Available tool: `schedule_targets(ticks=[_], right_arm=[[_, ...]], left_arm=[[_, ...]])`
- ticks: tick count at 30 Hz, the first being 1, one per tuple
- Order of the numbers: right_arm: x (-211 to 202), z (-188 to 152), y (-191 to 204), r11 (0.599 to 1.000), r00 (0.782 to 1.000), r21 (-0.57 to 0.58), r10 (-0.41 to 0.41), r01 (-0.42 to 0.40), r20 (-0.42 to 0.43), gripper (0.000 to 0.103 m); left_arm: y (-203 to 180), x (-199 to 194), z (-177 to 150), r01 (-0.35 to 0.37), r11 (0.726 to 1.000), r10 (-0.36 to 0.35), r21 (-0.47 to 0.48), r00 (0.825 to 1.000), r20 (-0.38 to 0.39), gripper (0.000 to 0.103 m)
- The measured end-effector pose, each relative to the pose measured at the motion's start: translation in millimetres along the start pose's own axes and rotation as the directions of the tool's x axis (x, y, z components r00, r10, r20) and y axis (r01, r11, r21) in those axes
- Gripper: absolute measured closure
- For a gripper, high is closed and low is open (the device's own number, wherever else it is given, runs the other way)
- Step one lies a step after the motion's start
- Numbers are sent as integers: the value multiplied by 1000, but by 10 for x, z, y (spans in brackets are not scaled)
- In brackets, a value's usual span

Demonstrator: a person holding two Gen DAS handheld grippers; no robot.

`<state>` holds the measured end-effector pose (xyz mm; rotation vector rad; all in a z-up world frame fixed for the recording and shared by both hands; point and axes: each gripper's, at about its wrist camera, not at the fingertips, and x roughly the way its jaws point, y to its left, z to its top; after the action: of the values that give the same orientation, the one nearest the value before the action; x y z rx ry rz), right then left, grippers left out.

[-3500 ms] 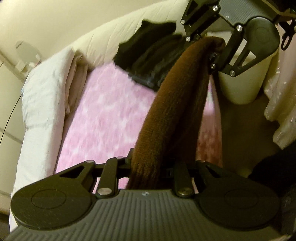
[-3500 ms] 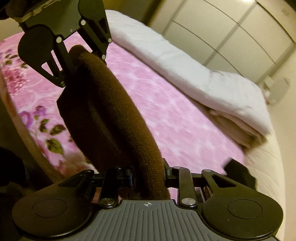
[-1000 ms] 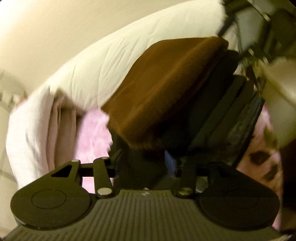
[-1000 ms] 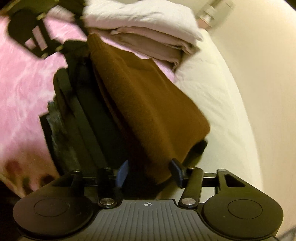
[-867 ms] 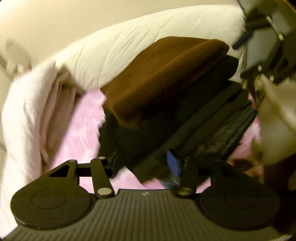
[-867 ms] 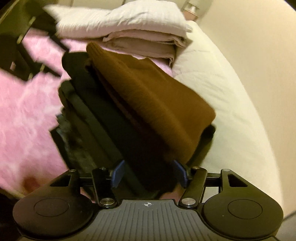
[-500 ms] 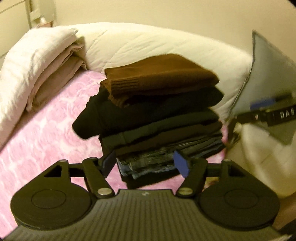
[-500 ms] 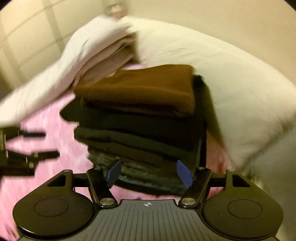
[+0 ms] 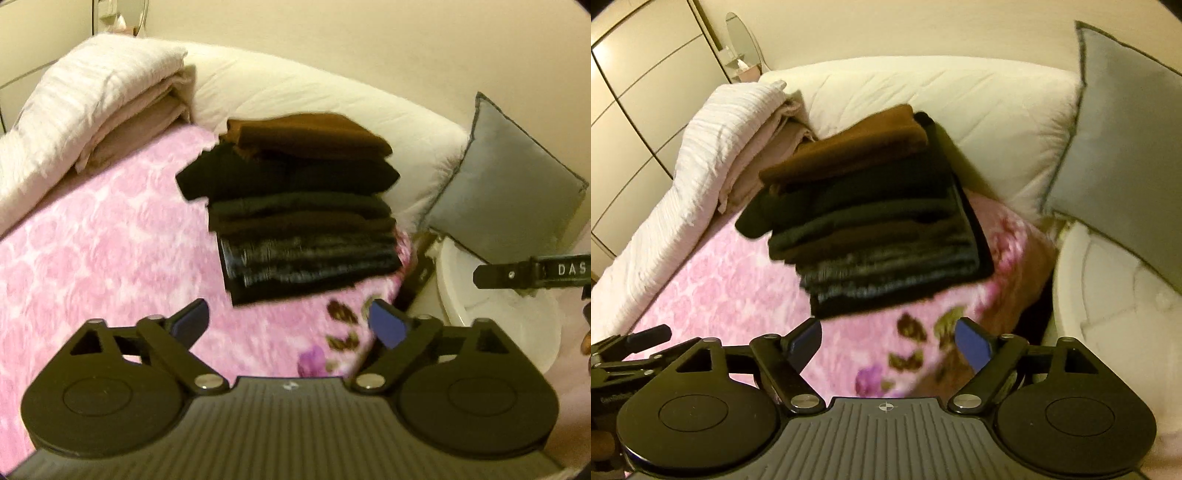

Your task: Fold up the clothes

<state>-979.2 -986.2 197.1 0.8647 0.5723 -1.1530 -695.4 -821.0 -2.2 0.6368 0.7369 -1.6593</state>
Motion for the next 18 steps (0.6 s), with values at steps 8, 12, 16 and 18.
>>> schedule_targets(ticks=[8, 12, 16, 18], right_arm=[[-167, -132, 131, 1000, 1000, 18, 25, -25, 0, 9], [-207, -10, 202, 999, 999, -43, 30, -29, 17, 5], [-253, 67, 213, 994, 999, -105, 41, -38, 30, 5], [-306, 58, 198, 990, 998, -133, 45, -40, 40, 5]], left_arm=[[-112, -318, -47, -76, 997, 76, -10, 997, 1, 5], [-220, -364, 38, -117, 992, 118, -35, 993, 23, 6], [-366, -429, 104, -157, 986, 160, -59, 986, 45, 6], [-457, -442, 99, -173, 983, 177, -68, 983, 51, 6]])
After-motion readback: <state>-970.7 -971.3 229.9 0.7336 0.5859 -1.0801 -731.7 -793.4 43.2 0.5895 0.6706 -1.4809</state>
